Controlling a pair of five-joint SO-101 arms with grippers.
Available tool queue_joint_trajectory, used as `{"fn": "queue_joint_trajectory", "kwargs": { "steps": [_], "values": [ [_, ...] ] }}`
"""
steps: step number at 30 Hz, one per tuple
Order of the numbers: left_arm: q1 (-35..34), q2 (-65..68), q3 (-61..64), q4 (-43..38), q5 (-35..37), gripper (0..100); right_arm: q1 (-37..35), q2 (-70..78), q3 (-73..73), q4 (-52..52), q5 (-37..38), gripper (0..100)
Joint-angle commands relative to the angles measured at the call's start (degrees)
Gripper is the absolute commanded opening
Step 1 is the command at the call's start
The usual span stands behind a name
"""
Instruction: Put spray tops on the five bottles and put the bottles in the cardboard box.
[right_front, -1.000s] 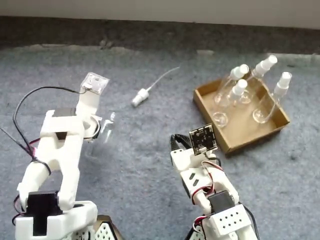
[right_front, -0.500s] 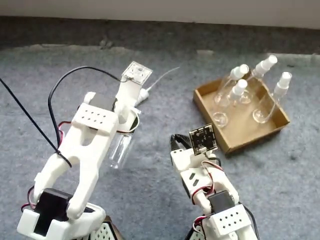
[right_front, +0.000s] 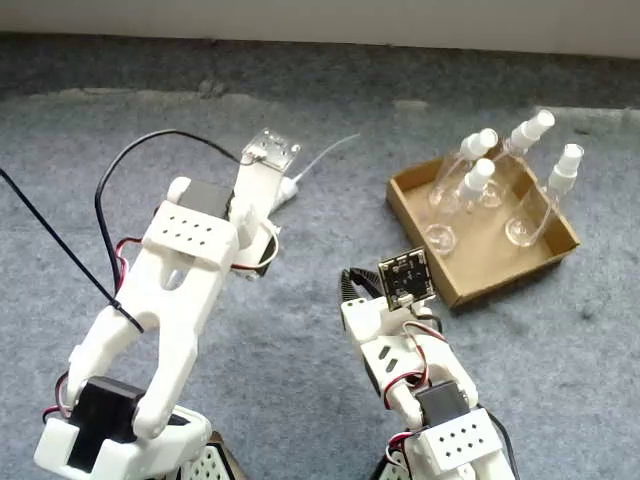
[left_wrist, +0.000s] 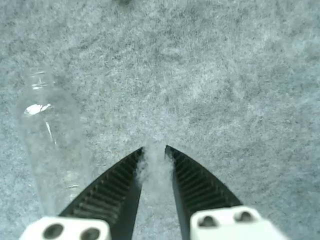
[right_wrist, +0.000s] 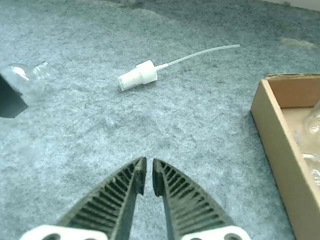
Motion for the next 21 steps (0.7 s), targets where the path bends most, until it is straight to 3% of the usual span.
{"fn": "queue_joint_trajectory", "kwargs": {
  "steps": [1,12,15,21],
  "values": [
    [-3.2,-0.5,0.5,-1.1,0.6,1,-0.3,-0.8,3.6,-1.5,0.7,0.9],
    [-16.4,-16.6,4.2,-4.2,0.6,1,-0.3,-0.8,3.6,-1.5,0.7,0.9],
    [-16.6,-20.3,12.2,-11.3,0.5,1,-0.3,-0.8,3.6,-1.5,0.7,0.9],
    [-19.5,-21.5,28.0,-37.3,0.2,1,-0.3,-0.8,3.7,-1.5,0.7,0.9]
  ]
}}
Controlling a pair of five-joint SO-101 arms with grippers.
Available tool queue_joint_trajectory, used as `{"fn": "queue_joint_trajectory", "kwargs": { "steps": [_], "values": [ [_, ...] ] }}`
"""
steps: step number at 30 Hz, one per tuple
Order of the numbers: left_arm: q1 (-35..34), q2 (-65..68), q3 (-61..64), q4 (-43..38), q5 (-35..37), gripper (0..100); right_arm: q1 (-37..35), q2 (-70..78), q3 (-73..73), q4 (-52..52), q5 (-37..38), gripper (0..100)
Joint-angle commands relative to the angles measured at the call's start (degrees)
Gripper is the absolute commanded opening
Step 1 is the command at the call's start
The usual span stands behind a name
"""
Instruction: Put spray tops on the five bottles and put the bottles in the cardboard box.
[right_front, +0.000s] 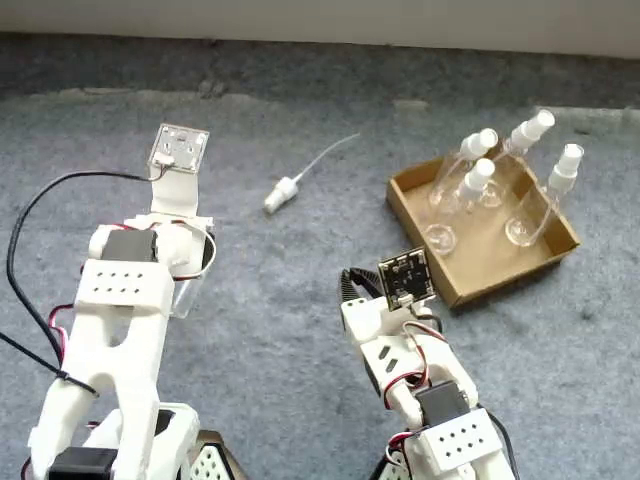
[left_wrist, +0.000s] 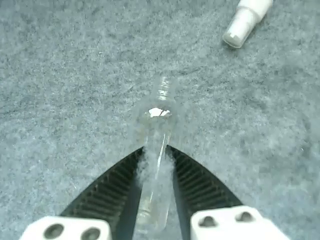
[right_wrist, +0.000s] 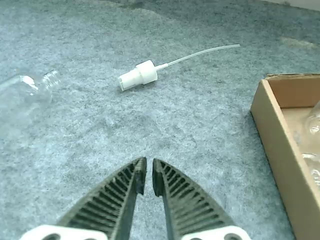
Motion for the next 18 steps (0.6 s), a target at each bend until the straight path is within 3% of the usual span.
{"fn": "queue_joint_trajectory", "kwargs": {
  "steps": [1,6,13,18],
  "values": [
    [-4.1,-2.4,8.9,-19.5,-0.3,1,-0.3,-0.8,3.7,-1.5,0.7,0.9],
    [-9.6,-2.4,8.3,-21.3,-9.9,1,-0.3,-0.8,3.7,-1.5,0.7,0.9],
    [-10.4,-2.2,8.0,-20.9,-10.3,1,-0.3,-0.8,3.7,-1.5,0.7,0.9],
    [-10.4,2.6,3.1,-15.3,-10.4,1,-0.3,-0.8,3.7,-1.5,0.7,0.9]
  ]
}}
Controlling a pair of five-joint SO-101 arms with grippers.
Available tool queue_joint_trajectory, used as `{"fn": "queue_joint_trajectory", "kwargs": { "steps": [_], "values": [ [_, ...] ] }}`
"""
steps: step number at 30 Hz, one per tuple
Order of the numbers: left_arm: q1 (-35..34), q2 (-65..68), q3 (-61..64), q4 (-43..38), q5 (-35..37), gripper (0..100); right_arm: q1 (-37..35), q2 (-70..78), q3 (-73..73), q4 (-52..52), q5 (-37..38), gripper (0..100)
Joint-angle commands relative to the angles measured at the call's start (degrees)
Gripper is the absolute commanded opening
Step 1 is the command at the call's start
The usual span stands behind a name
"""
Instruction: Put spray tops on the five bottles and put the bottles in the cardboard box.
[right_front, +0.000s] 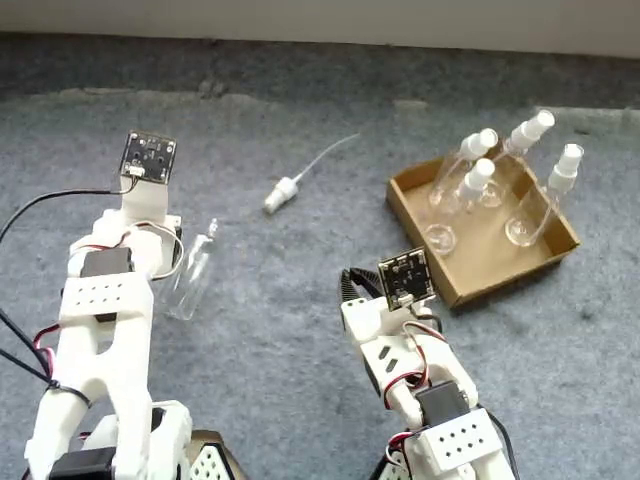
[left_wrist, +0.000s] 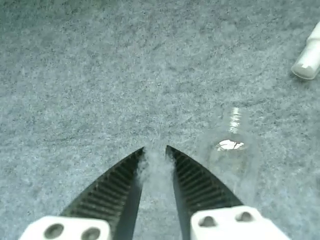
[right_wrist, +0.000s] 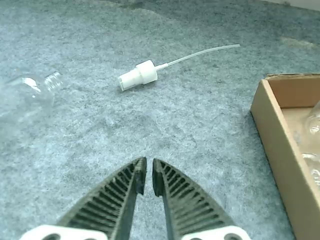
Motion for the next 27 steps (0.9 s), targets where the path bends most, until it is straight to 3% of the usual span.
{"fn": "queue_joint_trajectory", "kwargs": {
  "steps": [1,11,16,27],
  "values": [
    [-0.9,6.0,-8.7,6.4,-0.4,1,-0.3,-0.8,3.7,-1.5,0.7,0.9],
    [-2.6,34.5,-32.1,24.2,-0.4,1,-0.3,-0.8,3.6,-1.5,0.7,0.9],
    [-0.9,36.4,-35.5,29.6,-0.4,1,-0.3,-0.8,3.6,-1.5,0.7,0.9],
    [13.6,36.8,-33.0,33.5,-0.4,1,-0.3,-0.9,3.7,-1.5,4.8,0.9]
  ]
}}
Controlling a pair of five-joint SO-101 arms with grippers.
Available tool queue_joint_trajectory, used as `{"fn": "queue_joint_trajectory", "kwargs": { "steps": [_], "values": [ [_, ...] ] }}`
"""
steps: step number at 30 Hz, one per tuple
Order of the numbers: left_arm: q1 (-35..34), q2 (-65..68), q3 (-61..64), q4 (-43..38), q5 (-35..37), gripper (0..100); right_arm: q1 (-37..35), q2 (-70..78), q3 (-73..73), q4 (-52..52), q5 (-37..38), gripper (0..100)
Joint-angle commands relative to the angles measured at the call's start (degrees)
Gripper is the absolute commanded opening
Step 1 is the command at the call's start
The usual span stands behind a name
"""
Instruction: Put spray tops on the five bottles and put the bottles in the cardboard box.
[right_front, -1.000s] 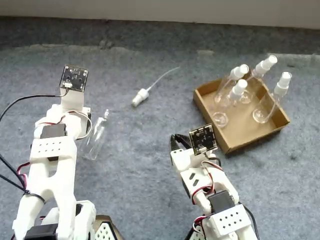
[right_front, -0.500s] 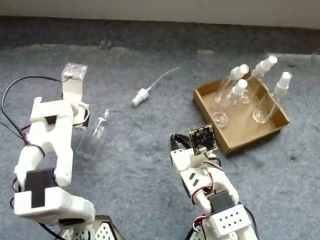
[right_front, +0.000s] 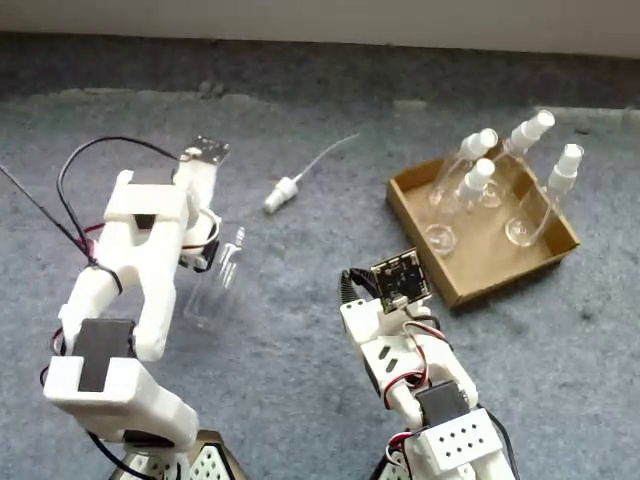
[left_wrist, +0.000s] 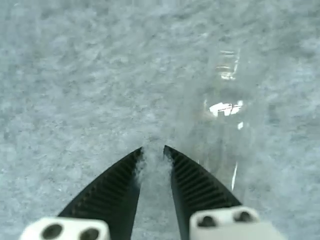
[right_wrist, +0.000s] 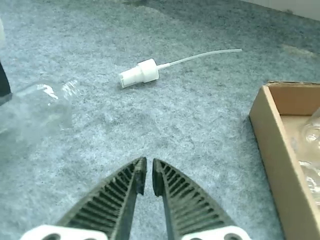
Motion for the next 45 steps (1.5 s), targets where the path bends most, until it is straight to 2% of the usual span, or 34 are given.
{"fn": "queue_joint_trajectory", "kwargs": {
  "steps": [1,10,19,28,34,40,45],
  "values": [
    [6.5,-0.5,-0.1,0.5,-0.6,1,-0.3,-0.9,3.7,-1.5,0.7,0.9],
    [18.2,-0.8,0.8,1.0,-0.4,1,-0.3,-0.9,3.7,-1.5,0.8,0.9],
    [22.2,-1.0,1.8,1.0,-0.3,1,-0.3,-0.9,3.7,-1.5,0.8,0.9],
    [18.3,-1.9,1.5,0.5,-0.4,1,-0.3,-0.9,3.7,-1.5,0.8,0.9],
    [17.9,-12.3,7.4,0.4,-0.3,1,-0.3,-0.9,3.7,-1.5,0.8,0.9],
    [19.7,-21.4,17.7,-7.7,-0.3,1,-0.3,-0.9,3.6,-1.5,0.9,0.9],
    [19.8,-21.5,18.3,-8.9,-0.3,1,-0.2,-0.6,3.5,-0.7,0.8,0.9]
  ]
}}
